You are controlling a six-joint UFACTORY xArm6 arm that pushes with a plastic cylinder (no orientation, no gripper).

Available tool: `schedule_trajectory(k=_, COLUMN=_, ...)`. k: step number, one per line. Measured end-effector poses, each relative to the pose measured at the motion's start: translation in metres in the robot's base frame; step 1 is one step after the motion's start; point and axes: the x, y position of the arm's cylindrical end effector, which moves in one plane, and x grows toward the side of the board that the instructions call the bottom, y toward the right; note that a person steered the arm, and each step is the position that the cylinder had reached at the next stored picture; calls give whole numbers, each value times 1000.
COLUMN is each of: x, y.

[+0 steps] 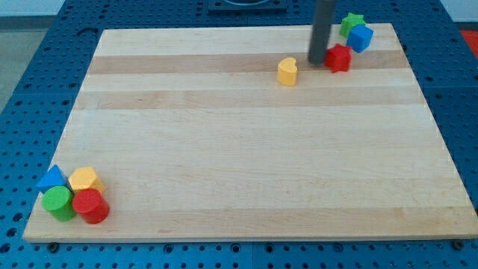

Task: Push the red star closer to the blue cube

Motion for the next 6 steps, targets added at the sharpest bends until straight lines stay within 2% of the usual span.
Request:
schedule_trajectory(k=1, x=0, y=45)
schedule_trajectory(k=2, x=13, y=33)
schedule_trajectory(k=3, x=46, y=18)
schedule_trajectory(k=4, x=65, y=23)
schedule_trajectory(k=5, x=58, y=74)
schedule_trajectory(k=6, x=39, y=95)
